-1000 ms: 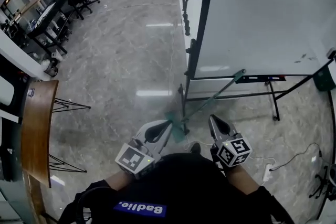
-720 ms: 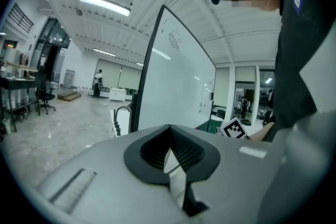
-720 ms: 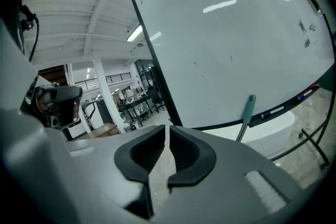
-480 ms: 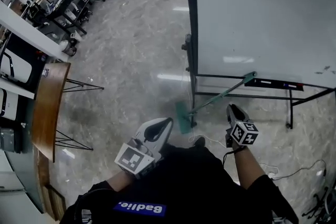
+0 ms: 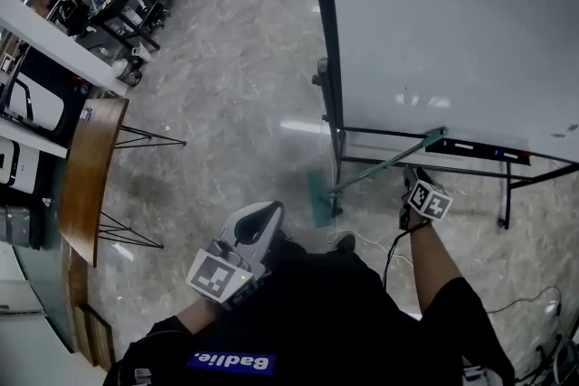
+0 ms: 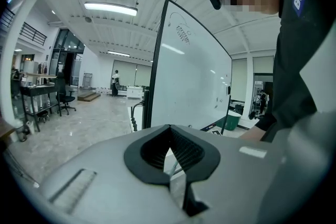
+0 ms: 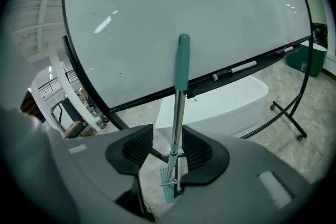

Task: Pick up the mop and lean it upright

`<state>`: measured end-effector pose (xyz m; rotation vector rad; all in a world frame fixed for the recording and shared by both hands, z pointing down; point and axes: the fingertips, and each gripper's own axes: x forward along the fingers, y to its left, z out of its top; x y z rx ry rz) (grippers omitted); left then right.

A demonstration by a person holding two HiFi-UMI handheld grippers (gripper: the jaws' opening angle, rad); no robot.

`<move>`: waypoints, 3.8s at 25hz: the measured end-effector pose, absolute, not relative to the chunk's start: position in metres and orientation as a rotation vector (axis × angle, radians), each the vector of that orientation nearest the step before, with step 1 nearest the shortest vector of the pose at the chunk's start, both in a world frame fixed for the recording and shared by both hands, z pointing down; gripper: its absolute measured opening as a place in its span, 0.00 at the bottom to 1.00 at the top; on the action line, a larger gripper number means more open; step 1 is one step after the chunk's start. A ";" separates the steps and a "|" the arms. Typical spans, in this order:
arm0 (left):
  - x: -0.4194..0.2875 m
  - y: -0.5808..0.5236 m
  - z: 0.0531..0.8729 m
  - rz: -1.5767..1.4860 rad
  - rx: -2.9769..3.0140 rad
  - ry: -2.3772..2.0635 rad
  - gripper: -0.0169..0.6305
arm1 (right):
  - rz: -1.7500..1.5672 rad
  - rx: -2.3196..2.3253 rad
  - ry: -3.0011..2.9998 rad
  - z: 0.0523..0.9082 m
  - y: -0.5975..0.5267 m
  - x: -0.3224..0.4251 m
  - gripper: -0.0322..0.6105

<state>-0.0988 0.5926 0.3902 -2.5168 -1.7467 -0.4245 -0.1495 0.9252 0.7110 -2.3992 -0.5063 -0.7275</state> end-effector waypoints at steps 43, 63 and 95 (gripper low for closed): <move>-0.023 0.462 0.397 -0.368 -2.743 -1.682 0.05 | -0.681 -2.520 -0.141 0.620 0.725 -0.021 0.26; -0.004 0.377 0.381 -0.270 -2.886 -1.563 0.05 | -0.396 -2.703 0.614 0.431 0.500 0.021 0.25; 0.006 0.253 0.376 -0.177 -3.005 -1.476 0.05 | -0.362 -2.752 1.046 0.384 0.341 0.026 0.24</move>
